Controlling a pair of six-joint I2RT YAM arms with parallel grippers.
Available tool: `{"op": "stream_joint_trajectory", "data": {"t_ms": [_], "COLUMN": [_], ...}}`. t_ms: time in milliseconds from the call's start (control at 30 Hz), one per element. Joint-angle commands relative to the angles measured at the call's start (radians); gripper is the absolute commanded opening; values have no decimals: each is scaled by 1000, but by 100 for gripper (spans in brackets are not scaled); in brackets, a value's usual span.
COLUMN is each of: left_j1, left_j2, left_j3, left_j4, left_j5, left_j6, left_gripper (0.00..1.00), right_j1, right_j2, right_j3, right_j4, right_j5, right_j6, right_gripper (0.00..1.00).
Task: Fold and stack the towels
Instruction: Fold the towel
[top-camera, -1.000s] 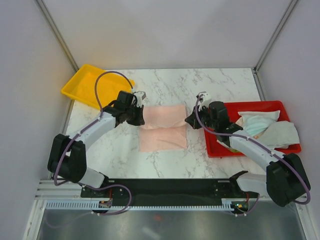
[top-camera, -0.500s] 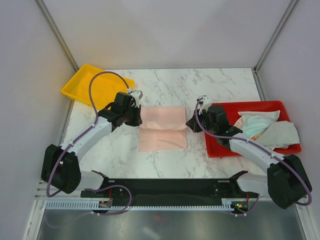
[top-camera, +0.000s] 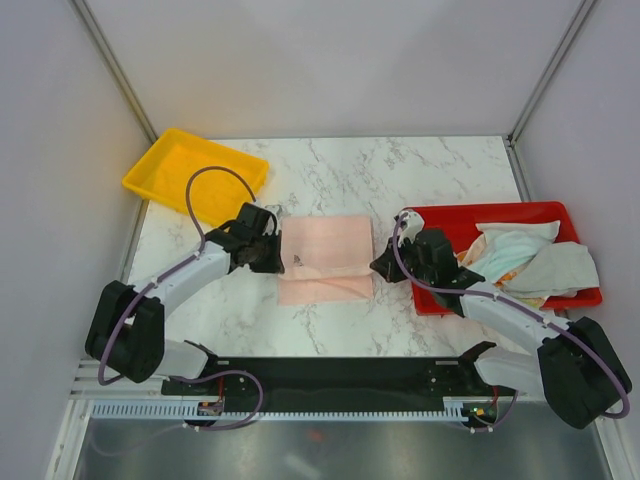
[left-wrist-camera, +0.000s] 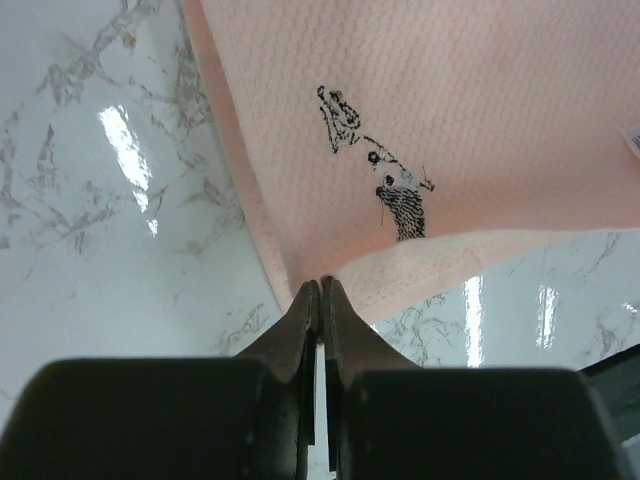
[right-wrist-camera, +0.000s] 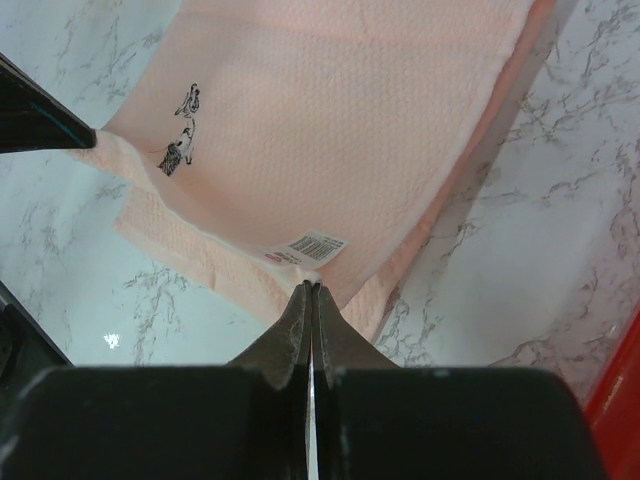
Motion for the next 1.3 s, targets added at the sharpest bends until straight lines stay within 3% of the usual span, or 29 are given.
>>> {"op": "stream_joint_trajectory", "data": {"t_ms": [0,533,700,800,833,933,1033,1267], "left_j1": [-10,-38,-42,-42,-42,-42,-42,-32], "left_j2": [3,27,3,-20,-34,-54,-60,97], "left_j3": [-5,-51,-64,-56,-41,16,84,205], "left_j4": [7,5,2,-16,-24,-74,-116,-116], "left_j5": [-16,-34,-36,-34,-39,-86,-114,-119], "left_j6": [-94,-130,-151,-163,-167,-173,-177,-182], "left_gripper": [2,11,26,48,51,55,57,58], "right_j1": [16,19,19,19,19,19,19,21], "right_j2": [8,14,8,-1,-7,-35,-61,8], "right_j3": [-8,-87,-97,-87,-82,-32,41,148], "right_j4": [65,82,71,33,19,-77,-202,-242], "right_j5": [-2,17,23,26,26,31,38,11], "right_j6": [27,36,39,39,39,35,22,39], "right_gripper": [0,0,0,8,15,28,34,37]}}
